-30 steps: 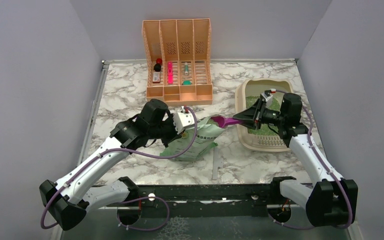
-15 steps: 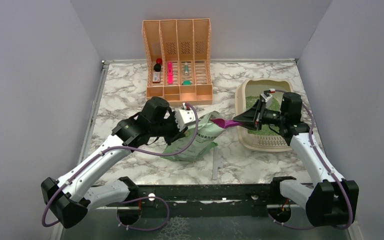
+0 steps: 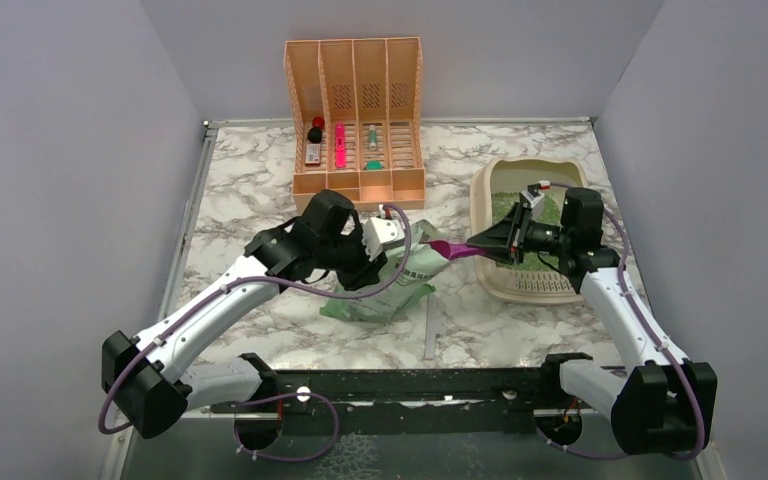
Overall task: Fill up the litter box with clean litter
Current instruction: 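Scoop the cat litter from the cat litter bag.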
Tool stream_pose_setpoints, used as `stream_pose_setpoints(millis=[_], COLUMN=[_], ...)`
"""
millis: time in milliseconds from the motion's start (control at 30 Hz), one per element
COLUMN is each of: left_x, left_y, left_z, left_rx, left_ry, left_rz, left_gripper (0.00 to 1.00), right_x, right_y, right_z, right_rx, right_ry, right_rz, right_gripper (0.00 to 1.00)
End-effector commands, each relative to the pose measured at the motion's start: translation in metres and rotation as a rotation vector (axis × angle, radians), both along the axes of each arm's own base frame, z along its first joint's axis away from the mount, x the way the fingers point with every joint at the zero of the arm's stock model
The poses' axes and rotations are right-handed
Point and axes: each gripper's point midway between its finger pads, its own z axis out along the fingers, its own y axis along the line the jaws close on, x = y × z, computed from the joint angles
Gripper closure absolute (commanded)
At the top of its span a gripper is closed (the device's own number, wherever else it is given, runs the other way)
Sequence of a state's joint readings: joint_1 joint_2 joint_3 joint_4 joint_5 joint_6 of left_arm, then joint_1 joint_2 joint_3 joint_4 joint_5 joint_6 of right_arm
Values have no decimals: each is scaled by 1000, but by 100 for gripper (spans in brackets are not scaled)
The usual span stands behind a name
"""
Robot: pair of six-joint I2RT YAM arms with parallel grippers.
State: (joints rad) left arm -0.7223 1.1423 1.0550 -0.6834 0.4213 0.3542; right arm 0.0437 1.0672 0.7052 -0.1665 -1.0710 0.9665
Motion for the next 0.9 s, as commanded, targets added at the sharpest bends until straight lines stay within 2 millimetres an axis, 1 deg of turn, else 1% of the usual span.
stream_pose_setpoints(millis=[0, 100, 133, 167, 333, 467, 533, 633, 667, 867], left_x=[-3, -3, -3, -3, -7, -12, -15, -19, -20, -25], left_y=[-4, -4, -4, -5, -4, 2, 3, 4, 4, 3], left_z=[-3, -4, -3, -2, 6, 8, 11, 14, 15, 21], left_rx=[18, 25, 23, 18, -5, -13, -25, -44, -49, -70], left_ry=[36, 49, 49, 45, 27, 5, -6, -13, -15, -29], left_rz=[-21, -19, -19, -21, -39, -44, -48, -59, -65, -89], left_gripper=[72, 92, 98, 100, 100, 100, 100, 100, 100, 100], right_x=[-13, -12, -11, -10, -3, 0, -1, -6, -6, -6], right_y=[0, 1, 1, 1, 2, 4, 7, 16, 17, 6], right_z=[-2, -2, -1, 0, 10, 16, 21, 31, 31, 31], right_rx=[22, 22, 21, 21, 48, 117, 130, 126, 116, 81], right_ry=[13, 13, 8, 8, 8, 10, -18, -48, -41, -41], right_rz=[42, 49, 51, 51, 39, 29, 36, 97, 106, 89], right_gripper=[99, 99, 99, 99, 99, 99, 99, 99, 99, 99])
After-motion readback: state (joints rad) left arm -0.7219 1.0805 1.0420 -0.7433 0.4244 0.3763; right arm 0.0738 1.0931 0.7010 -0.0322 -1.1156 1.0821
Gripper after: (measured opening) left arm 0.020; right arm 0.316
